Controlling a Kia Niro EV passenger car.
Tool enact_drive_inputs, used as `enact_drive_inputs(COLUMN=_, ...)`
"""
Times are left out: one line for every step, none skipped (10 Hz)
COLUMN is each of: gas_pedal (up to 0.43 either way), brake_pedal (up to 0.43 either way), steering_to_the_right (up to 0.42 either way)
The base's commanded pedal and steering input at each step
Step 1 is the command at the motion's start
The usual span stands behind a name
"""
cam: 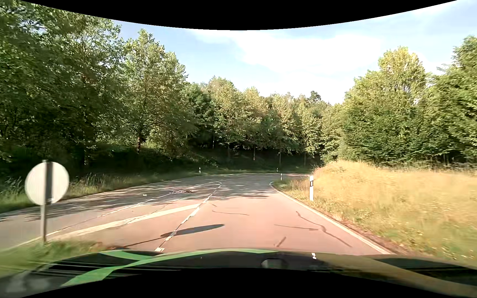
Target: Follow the waypoints while adhering to traffic rules and regulations
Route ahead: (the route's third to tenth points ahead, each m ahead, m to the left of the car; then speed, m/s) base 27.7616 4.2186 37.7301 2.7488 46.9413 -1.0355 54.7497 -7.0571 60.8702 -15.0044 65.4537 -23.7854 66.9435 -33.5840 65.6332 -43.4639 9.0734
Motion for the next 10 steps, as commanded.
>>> enact_drive_inputs(gas_pedal=0.079, brake_pedal=0.0, steering_to_the_right=-0.045)
enact_drive_inputs(gas_pedal=0.079, brake_pedal=0.0, steering_to_the_right=-0.041)
enact_drive_inputs(gas_pedal=0.079, brake_pedal=0.0, steering_to_the_right=-0.035)
enact_drive_inputs(gas_pedal=0.079, brake_pedal=0.0, steering_to_the_right=-0.026)
enact_drive_inputs(gas_pedal=0.079, brake_pedal=0.0, steering_to_the_right=-0.018)
enact_drive_inputs(gas_pedal=0.079, brake_pedal=0.0, steering_to_the_right=-0.009)
enact_drive_inputs(gas_pedal=0.079, brake_pedal=0.0, steering_to_the_right=-0.005)
enact_drive_inputs(gas_pedal=0.079, brake_pedal=0.0, steering_to_the_right=-0.004)
enact_drive_inputs(gas_pedal=0.079, brake_pedal=0.0, steering_to_the_right=-0.002)
enact_drive_inputs(gas_pedal=0.079, brake_pedal=0.0, steering_to_the_right=0.0)
